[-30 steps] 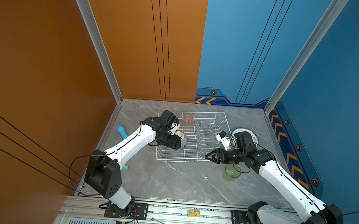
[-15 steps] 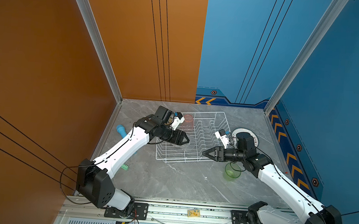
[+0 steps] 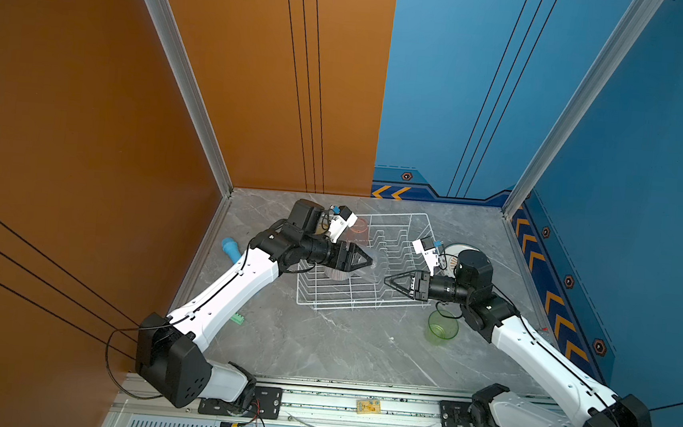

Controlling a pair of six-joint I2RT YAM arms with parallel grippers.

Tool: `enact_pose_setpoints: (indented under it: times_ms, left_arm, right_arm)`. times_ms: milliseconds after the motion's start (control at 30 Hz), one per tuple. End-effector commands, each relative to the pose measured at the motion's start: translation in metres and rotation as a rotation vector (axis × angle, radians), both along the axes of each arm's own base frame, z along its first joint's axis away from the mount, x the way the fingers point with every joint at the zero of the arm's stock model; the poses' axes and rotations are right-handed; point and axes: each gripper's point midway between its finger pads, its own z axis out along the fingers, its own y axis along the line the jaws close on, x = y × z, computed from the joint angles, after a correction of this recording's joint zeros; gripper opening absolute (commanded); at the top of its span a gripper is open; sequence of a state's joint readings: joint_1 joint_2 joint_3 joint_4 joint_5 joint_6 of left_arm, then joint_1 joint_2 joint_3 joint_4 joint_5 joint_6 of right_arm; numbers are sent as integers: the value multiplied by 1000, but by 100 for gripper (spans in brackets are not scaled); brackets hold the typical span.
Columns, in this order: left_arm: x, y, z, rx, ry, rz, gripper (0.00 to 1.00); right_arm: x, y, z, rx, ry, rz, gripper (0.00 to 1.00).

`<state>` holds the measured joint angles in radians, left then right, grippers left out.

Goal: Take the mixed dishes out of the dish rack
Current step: 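Raise the clear cup with the left gripper while the right gripper reaches toward it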

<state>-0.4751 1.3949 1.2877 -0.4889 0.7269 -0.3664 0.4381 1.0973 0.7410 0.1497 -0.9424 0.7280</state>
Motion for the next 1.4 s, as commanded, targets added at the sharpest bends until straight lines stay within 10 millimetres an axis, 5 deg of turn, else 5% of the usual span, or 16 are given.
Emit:
enact_pose_setpoints:
  times_ms: [0,467,1000,1367]
  left_arm:
    - [-10,-11,26,-101,-49,-62,46]
    - [-17,-32,34,-198,-34,-127,46]
    - [-19,-55,44,-294,-31,-194,45]
    - [-23,-59,45,-304,-25,-211,45]
  right_arm:
    - [-3,-1,16,47,-54,12,40]
    - [4,2,46,120,-138,23,38]
    - [4,4,63,170,-180,37,26]
    - [5,2,66,158,-179,24,0]
